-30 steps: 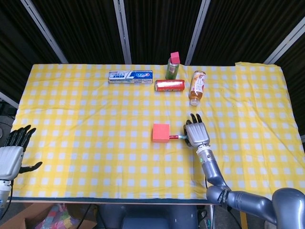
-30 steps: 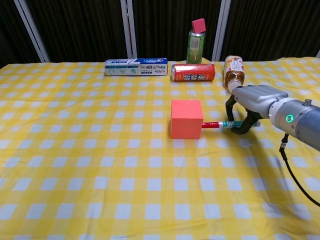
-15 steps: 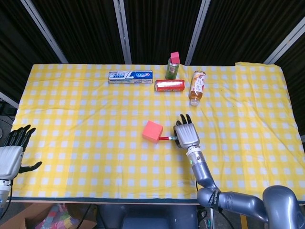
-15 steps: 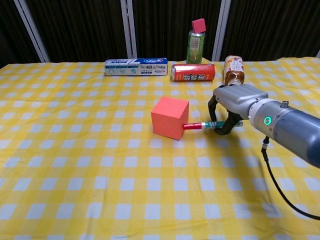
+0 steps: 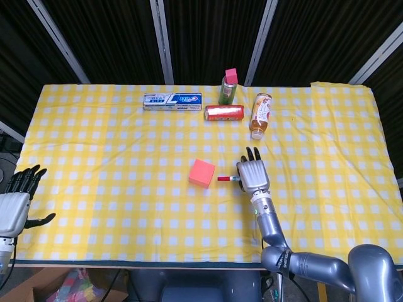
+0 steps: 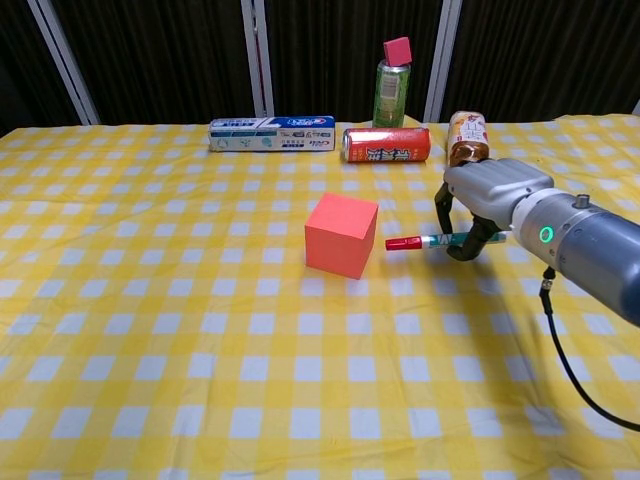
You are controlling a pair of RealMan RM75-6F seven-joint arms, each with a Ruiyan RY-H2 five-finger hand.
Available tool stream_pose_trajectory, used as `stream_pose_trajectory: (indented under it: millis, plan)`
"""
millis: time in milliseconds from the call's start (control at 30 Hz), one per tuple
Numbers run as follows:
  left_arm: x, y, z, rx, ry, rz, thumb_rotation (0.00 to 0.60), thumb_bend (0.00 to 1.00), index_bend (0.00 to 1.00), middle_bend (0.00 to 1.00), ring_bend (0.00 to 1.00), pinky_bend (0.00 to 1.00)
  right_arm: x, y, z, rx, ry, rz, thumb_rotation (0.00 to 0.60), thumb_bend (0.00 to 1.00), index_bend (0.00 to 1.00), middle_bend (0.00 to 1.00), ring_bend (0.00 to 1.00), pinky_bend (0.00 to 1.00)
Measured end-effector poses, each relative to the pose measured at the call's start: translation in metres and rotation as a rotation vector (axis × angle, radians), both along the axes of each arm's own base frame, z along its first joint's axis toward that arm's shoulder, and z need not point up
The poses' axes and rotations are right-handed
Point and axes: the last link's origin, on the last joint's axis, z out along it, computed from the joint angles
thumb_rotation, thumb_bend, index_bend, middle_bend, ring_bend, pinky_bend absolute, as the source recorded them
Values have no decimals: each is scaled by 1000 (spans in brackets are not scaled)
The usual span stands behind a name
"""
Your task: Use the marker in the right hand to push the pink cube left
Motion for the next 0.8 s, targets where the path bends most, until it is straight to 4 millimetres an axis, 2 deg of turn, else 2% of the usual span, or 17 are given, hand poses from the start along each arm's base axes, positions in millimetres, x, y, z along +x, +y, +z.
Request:
stream_pose_trajectory:
  millis: [400, 800]
  plan:
    - [1, 0, -1, -2, -5, 4, 600, 0, 62, 0, 0, 27, 6, -2, -4, 1, -13, -4, 600, 448, 743, 307, 13, 61]
    - [1, 1, 1, -1, -23, 5, 600, 0, 62, 0, 0, 27, 28, -7, -20, 12, -22, 26, 600, 449, 743, 307, 13, 60]
